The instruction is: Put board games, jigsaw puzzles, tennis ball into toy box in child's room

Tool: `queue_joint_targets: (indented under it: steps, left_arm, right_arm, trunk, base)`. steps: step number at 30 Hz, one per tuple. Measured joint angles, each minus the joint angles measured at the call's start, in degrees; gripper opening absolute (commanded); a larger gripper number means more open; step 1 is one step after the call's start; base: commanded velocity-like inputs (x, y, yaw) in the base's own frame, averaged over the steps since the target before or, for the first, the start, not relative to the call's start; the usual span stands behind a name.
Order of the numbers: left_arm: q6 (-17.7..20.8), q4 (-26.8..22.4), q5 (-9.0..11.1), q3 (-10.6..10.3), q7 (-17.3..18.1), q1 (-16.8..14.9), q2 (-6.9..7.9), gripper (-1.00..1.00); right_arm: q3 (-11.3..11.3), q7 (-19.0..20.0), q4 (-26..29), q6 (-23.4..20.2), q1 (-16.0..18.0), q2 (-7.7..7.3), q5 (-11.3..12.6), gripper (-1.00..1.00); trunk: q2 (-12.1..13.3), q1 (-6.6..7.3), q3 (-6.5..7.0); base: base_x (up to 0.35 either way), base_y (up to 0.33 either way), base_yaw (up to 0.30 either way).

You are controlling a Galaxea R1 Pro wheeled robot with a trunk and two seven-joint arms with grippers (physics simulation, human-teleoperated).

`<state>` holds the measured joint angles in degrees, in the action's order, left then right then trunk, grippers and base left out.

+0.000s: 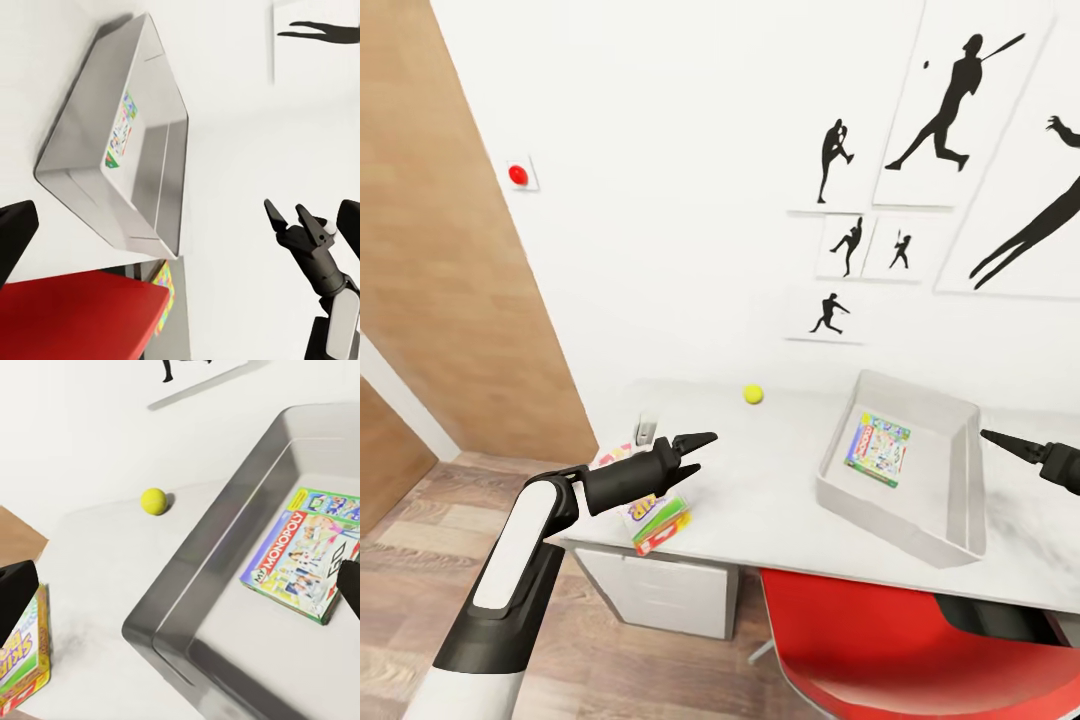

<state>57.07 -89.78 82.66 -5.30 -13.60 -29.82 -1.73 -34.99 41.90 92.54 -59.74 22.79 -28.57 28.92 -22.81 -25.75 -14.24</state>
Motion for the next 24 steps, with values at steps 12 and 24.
queue_joint_targets:
  steps: [12,24]
  left_arm:
    - [0.0,0.0,0.0,0.0,0.0,0.0,0.00,1.00]
    - [0.0,0.0,0.0,0.0,-0.1,0.0,0.00,1.00]
  right_arm:
    - [0.7,-0.4,0.0,0.0,0.2,0.06,-0.1,1.00]
    - [3.2,-0.6,0.0,0.0,0.5,0.11,-0.2,1.00]
  trunk:
    - [0.0,0.00,0.85]
    - [0.0,0.00,1.57]
  base:
    - [0.000,0.000,0.214]
    - [0.000,0.000,0.225]
